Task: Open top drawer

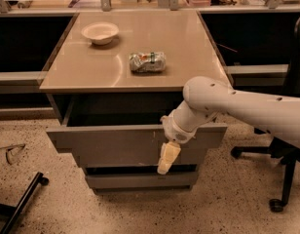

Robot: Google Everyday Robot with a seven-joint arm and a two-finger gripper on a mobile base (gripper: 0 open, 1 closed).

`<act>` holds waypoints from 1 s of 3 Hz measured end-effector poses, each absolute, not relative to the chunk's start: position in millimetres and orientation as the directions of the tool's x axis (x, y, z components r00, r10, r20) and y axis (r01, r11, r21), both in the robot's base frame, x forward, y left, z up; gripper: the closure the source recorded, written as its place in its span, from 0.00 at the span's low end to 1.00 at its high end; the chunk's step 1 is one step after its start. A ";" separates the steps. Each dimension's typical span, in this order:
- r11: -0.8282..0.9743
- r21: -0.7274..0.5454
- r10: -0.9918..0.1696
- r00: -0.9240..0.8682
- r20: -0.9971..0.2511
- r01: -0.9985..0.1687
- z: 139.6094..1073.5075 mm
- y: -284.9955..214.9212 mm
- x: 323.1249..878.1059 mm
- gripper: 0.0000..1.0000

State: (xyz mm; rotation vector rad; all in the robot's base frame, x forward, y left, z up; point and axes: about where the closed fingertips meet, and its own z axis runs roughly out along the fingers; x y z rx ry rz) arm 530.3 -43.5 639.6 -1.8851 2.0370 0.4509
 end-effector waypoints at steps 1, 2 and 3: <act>0.068 0.030 -0.892 -0.074 -0.447 -0.997 636.9 -41.8 521.0 0.00; 0.068 0.030 -0.892 -0.074 -0.447 -0.997 640.1 -41.8 521.0 0.00; 0.066 0.047 -0.889 -0.081 -0.451 -0.997 638.5 -41.5 513.0 0.00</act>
Offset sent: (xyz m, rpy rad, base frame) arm -0.1493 0.0105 -0.1160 0.1117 0.3516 0.0549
